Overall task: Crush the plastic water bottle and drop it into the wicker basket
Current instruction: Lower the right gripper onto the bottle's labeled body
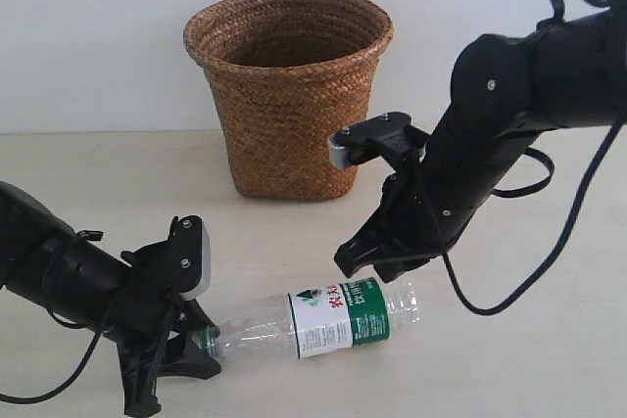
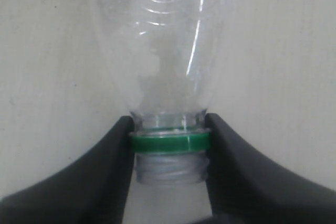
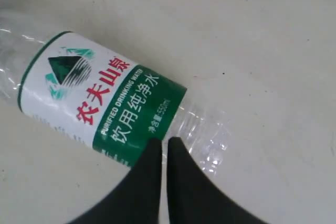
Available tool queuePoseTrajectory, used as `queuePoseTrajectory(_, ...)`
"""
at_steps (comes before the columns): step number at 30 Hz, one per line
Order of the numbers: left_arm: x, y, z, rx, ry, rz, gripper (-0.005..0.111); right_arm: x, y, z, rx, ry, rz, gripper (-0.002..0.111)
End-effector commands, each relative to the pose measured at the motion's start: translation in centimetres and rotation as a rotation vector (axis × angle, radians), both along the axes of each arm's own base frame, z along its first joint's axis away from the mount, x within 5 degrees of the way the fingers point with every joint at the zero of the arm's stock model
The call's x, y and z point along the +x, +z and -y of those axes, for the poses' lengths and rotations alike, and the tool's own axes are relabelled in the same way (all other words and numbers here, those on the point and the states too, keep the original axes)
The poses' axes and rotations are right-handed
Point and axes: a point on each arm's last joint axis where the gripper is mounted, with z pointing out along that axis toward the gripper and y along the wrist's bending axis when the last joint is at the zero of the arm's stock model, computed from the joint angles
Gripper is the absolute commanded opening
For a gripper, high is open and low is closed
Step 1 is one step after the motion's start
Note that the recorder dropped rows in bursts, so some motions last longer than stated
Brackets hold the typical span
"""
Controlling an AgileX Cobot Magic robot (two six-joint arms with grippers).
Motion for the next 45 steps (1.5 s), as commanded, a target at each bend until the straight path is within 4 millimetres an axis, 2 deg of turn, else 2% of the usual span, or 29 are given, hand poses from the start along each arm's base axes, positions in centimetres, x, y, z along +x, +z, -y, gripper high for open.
queuePoseTrajectory(1,0.0,0.1,0.2,-0.013,-0.002,-0.006,0.004,0.4,-1.7,-0.4,-0.009,-0.008,-0.033,0.000)
queuePoseTrajectory(8,0.0,0.1,0.2,-0.013,-0.002,-0.006,0.004,0.8,-4.2,-0.6,-0.039,-0.012,-0.085,0.000)
queuePoseTrajectory(12,0.0,0.1,0.2,-0.013,-0.002,-0.006,0.004,0.8,-6.7,-0.7,-0.079,-0.011,-0.156,0.000)
queuePoseTrajectory(15,0.0,0.1,0.2,-0.013,-0.002,-0.006,0.004,0.8,-9.3,-0.7,-0.116,-0.012,-0.215,0.000)
queuePoseTrajectory(20,0.0,0.1,0.2,-0.014,-0.003,-0.008,0.004,0.9,-13.7,-1.1,-0.221,0.028,-0.434,0.000)
queuePoseTrajectory(23,0.0,0.1,0.2,-0.014,-0.003,-0.008,0.004,1.5,-15.2,-1.4,-0.229,0.015,-0.454,0.000)
queuePoseTrajectory(26,0.0,0.1,0.2,-0.014,-0.003,-0.008,0.004,1.8,-15.3,-1.9,-0.253,0.031,-0.520,0.000)
queuePoseTrajectory(32,0.0,0.1,0.2,-0.014,-0.003,-0.008,0.004,2.1,-15.0,-2.0,-0.248,0.033,-0.508,0.000)
queuePoseTrajectory(39,0.0,0.1,0.2,-0.013,-0.002,-0.006,0.004,1.9,-14.4,-1.2,-0.381,0.063,-0.590,0.000)
queuePoseTrajectory(42,0.0,0.1,0.2,-0.013,-0.002,-0.006,0.004,2.5,-13.2,-1.5,-0.346,0.058,-0.534,0.000)
queuePoseTrajectory(45,0.0,0.1,0.2,-0.013,-0.002,-0.006,0.004,3.1,-10.8,-1.9,-0.286,0.045,-0.446,0.000)
